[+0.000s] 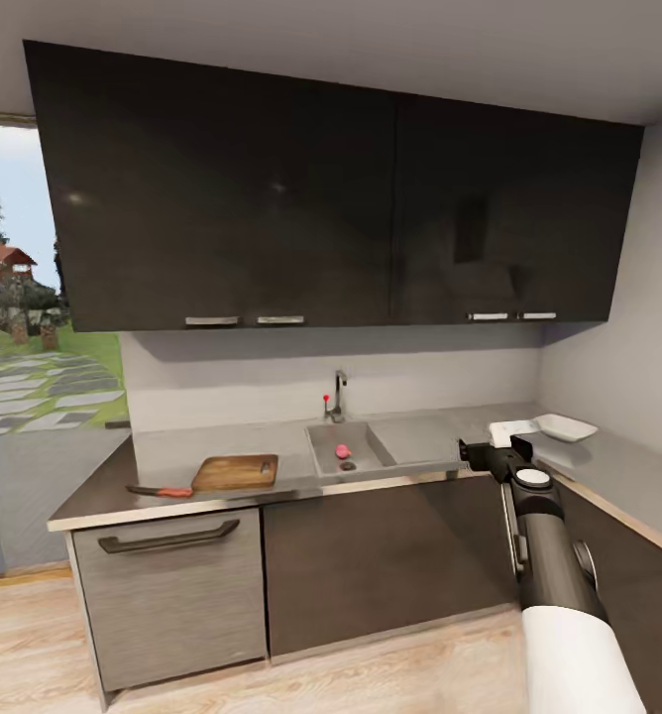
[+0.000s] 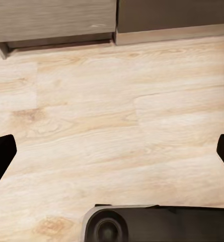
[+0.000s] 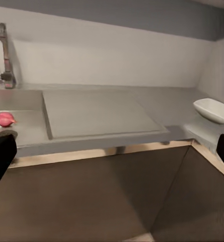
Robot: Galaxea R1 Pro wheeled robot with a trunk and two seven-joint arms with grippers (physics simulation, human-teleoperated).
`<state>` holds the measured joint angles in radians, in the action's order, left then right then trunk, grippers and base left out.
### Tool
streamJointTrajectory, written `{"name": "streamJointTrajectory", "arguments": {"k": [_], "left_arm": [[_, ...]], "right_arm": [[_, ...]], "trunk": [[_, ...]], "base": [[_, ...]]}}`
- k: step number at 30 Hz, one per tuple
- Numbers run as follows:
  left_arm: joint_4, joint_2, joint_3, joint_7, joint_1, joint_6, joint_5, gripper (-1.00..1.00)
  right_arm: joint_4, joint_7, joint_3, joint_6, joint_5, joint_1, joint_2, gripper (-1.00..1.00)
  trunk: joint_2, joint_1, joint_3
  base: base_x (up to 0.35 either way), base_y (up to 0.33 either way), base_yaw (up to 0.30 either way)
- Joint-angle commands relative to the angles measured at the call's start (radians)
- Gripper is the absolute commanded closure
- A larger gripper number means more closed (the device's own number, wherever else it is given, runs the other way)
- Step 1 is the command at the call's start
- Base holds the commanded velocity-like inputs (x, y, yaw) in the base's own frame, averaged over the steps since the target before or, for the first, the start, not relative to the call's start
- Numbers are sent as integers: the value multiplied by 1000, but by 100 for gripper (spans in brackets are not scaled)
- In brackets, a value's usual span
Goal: In the kitchen, take the Vidalia onion out of the sink, dice it on the chopping board with the paring knife, put the diced onion into the bowl on the countertop, then place both the paring knife and the chopping board into the sink.
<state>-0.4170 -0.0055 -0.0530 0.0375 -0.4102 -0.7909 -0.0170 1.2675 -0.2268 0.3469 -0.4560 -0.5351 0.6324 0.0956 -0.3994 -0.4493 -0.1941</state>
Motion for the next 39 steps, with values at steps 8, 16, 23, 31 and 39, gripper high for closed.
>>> {"name": "streamJointTrajectory", "arguments": {"k": [8, 16, 23, 31, 39], "left_arm": [[-2, -1, -4, 4, -1, -1, -1, -100], [-2, -1, -4, 4, -1, -1, -2, -100], [-3, -1, -4, 4, -1, -1, -2, -100], [-3, -1, -4, 4, -1, -1, -1, -100], [-2, -1, -4, 5, -1, -1, -1, -100]], "right_arm": [[1, -9, 3, -2, -11, 1, 1, -100], [1, -9, 2, -1, -10, 1, 1, -100], [4, -9, 4, 0, -13, 1, -6, -100], [13, -20, 17, -180, 58, 28, -241, -100], [-146, -58, 11, -360, 358, 224, -513, -100]], "trunk": [[-1, -1, 10], [-1, -1, 20], [-1, -1, 21], [-1, -1, 21], [-1, -1, 21]], "base": [[212, -242, -178], [223, -224, -163], [229, -158, -21], [226, -137, -1], [216, -134, 0]]}}
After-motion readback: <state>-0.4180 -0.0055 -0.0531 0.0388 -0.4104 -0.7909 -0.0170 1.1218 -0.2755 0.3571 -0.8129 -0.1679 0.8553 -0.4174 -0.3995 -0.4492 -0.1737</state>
